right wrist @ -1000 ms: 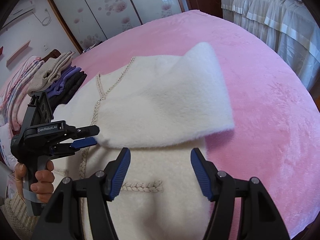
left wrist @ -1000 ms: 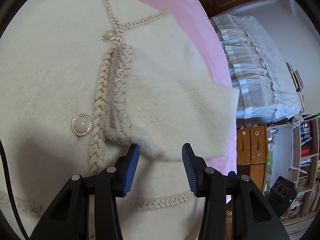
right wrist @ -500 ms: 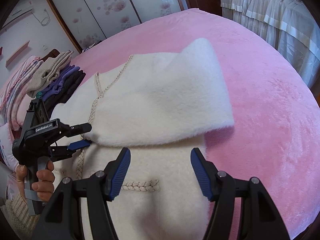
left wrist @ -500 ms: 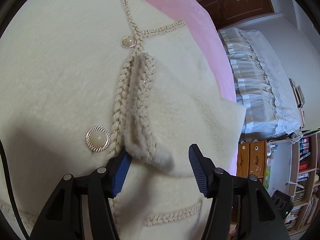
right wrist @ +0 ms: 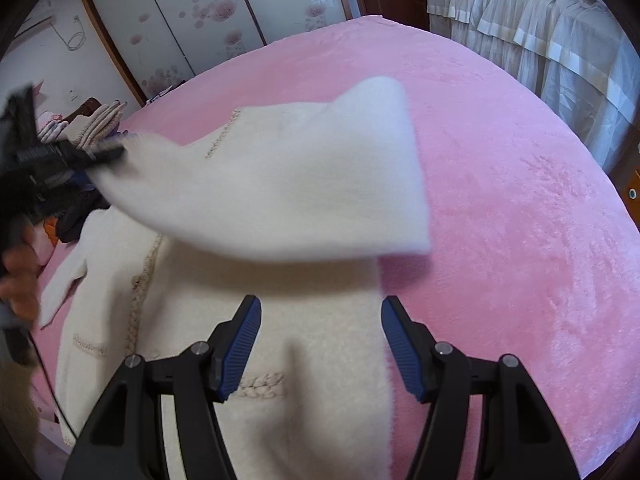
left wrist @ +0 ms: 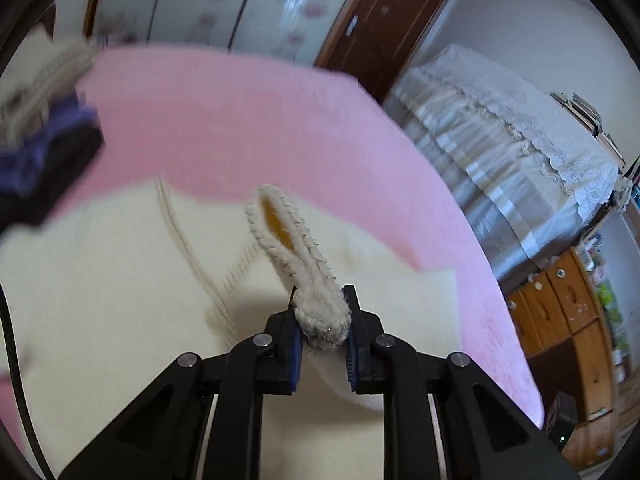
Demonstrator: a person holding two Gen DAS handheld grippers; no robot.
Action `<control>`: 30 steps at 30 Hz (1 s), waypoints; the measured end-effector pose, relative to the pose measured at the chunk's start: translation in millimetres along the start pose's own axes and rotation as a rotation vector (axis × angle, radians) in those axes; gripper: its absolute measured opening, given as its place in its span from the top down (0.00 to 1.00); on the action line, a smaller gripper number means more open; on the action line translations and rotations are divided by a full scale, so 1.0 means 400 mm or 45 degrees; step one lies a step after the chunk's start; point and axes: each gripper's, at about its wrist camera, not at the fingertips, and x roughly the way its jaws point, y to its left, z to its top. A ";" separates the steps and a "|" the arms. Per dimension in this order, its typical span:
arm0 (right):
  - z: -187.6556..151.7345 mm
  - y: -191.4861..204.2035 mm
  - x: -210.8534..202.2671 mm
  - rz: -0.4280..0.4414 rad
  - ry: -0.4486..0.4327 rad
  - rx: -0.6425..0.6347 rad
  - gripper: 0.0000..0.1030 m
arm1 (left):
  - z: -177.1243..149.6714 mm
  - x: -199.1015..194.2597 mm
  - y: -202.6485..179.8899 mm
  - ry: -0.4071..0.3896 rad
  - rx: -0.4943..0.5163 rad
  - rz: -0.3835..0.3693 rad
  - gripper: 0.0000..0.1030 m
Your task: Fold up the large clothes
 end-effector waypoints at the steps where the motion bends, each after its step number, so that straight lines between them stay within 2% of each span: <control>1: 0.002 -0.004 0.005 -0.013 0.000 0.003 0.39 | 0.022 -0.018 0.011 -0.049 0.019 0.027 0.85; 3: 0.007 -0.014 0.020 -0.041 0.002 0.010 0.39 | 0.053 -0.034 0.049 -0.096 0.010 0.074 0.85; 5: 0.017 -0.020 0.040 -0.060 0.003 0.014 0.39 | 0.057 -0.035 0.101 -0.097 -0.029 0.112 0.85; 12: 0.070 0.016 0.116 -0.145 -0.014 -0.076 0.39 | -0.027 0.033 0.270 -0.004 -0.167 0.233 0.85; 17: 0.108 0.038 0.185 -0.202 0.024 -0.124 0.40 | -0.024 0.038 0.301 -0.035 -0.205 0.237 0.85; 19: 0.116 0.042 0.200 -0.226 0.031 -0.143 0.44 | -0.023 0.031 0.305 -0.061 -0.203 0.240 0.85; 21: 0.119 0.045 0.206 -0.243 0.022 -0.141 0.58 | -0.027 0.041 0.308 -0.062 -0.199 0.253 0.85; 23: 0.113 0.042 0.205 -0.264 0.016 -0.118 0.67 | -0.042 0.064 0.317 -0.039 -0.196 0.281 0.85; 28: 0.099 0.029 0.214 -0.299 0.038 -0.065 0.68 | -0.125 0.135 0.396 0.078 -0.255 0.363 0.84; 30: 0.101 0.032 0.215 -0.302 0.057 -0.075 0.67 | -0.162 0.153 0.433 0.134 -0.303 0.351 0.80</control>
